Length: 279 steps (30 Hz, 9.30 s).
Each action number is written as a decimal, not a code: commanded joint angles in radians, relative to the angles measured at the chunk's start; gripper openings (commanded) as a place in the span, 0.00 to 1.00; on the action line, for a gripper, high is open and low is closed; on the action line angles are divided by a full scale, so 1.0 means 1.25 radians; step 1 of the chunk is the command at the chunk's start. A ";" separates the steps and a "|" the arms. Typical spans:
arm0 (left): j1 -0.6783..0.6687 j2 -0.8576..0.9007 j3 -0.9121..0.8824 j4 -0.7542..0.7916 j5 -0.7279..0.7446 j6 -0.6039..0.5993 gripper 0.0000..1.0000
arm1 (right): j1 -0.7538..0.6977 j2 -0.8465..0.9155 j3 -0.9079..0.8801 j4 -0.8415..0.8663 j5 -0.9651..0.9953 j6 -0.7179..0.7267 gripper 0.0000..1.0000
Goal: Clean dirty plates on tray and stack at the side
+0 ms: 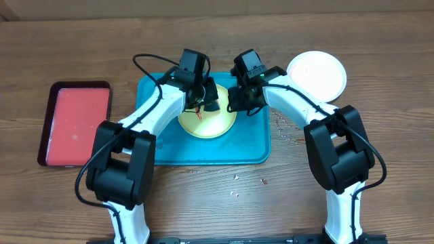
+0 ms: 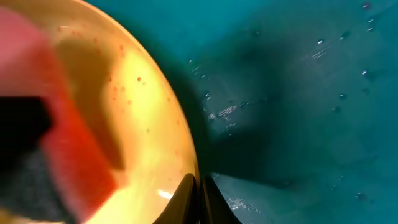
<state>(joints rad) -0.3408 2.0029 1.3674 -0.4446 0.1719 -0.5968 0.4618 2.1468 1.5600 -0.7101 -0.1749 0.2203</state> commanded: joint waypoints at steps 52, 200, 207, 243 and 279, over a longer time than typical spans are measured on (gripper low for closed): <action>0.067 0.043 0.052 -0.312 -0.081 -0.139 0.31 | 0.016 0.007 -0.003 -0.009 -0.017 -0.028 0.04; 0.660 -0.036 0.341 -0.568 -0.080 0.082 1.00 | -0.588 -0.104 0.066 -0.152 -0.099 0.019 0.04; 0.660 -0.036 0.341 -0.568 -0.080 0.083 1.00 | -0.605 -0.073 0.063 -0.139 -0.089 0.019 0.21; 0.660 -0.036 0.341 -0.568 -0.080 0.082 1.00 | -0.321 -0.648 0.013 -0.725 -0.091 -0.093 1.00; 0.660 -0.036 0.341 -0.568 -0.080 0.083 1.00 | -0.324 -1.372 -0.649 -0.127 -0.106 -0.159 1.00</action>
<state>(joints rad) 0.4824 1.9804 1.7748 -1.1549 0.0711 -0.4973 0.0647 0.5098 0.8539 -0.9108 -0.3088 0.0292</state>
